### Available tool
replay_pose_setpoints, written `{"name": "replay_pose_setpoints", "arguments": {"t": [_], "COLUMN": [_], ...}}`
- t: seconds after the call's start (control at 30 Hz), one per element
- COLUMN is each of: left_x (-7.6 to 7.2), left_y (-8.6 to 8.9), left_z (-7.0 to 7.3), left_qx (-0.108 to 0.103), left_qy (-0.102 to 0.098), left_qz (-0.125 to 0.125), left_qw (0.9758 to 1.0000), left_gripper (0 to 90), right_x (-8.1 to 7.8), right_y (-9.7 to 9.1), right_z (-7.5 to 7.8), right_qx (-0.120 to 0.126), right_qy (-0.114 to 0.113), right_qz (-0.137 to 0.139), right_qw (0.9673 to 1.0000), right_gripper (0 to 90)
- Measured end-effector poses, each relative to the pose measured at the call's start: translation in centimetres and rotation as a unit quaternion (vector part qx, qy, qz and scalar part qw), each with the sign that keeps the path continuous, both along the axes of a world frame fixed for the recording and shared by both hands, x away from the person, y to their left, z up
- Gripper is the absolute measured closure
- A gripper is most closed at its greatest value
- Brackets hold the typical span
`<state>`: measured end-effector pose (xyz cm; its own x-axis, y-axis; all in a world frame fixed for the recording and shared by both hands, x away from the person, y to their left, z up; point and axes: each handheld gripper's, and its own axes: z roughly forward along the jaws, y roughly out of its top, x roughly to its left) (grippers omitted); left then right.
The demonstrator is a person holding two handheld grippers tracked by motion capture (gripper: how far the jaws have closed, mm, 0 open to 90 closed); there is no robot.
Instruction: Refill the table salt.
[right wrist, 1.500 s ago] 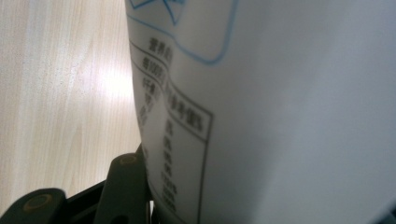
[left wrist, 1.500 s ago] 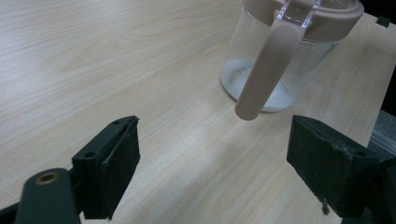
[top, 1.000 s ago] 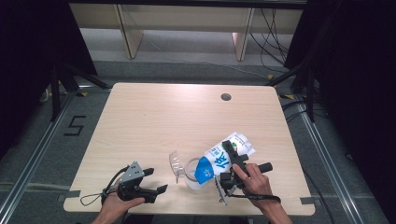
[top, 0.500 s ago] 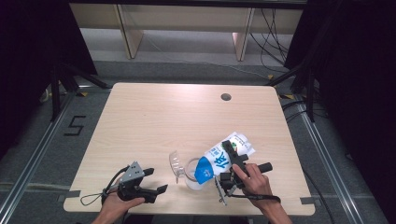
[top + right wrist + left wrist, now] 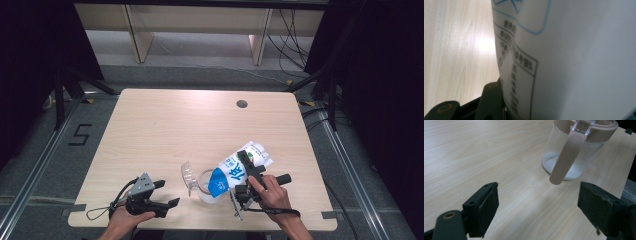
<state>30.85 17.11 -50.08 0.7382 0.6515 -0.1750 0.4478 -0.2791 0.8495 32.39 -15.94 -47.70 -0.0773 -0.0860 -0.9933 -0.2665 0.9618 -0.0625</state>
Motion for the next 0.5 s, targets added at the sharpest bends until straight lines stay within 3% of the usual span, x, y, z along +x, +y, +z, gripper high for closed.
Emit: {"name": "replay_pose_setpoints", "arguments": {"t": [0.07, 0.1, 0.13, 0.2, 0.3, 0.43, 0.5], "left_x": [0.00, -0.02, -0.01, -0.01, 0.00, 0.00, -0.02], "left_y": [-0.02, -0.03, -0.03, -0.01, 0.00, -0.03, -0.01], "left_z": [-0.01, -0.01, -0.03, 0.00, 0.00, -0.05, 0.01], "left_qx": [0.000, 0.001, -0.001, 0.001, 0.000, -0.002, 0.002], "left_qy": [0.000, 0.001, 0.000, 0.000, 0.000, -0.001, 0.000], "left_qz": [0.000, 0.000, -0.001, 0.000, 0.000, -0.002, 0.000], "left_qw": [1.0000, 1.0000, 1.0000, 1.0000, 1.0000, 1.0000, 1.0000], "left_gripper": [16.6, 16.7, 16.7, 16.7, 16.7, 16.7, 16.7], "right_x": [0.12, 0.11, 0.03, 0.21, -0.02, 0.07, 0.14], "right_y": [0.16, 0.03, 0.00, 0.15, 0.05, 0.05, 0.11], "right_z": [0.49, 0.08, -0.04, 0.39, 0.07, -0.11, -0.03], "right_qx": [-0.032, -0.004, 0.002, -0.023, -0.011, -0.003, -0.010], "right_qy": [-0.013, -0.006, -0.003, -0.016, 0.000, -0.007, -0.011], "right_qz": [0.015, 0.009, 0.002, 0.018, -0.004, 0.005, 0.011], "right_qw": [0.9993, 0.9999, 1.0000, 0.9994, 0.9999, 1.0000, 0.9998], "right_gripper": [52.4, 52.4, 52.4, 52.4, 52.5, 52.8, 52.8]}}
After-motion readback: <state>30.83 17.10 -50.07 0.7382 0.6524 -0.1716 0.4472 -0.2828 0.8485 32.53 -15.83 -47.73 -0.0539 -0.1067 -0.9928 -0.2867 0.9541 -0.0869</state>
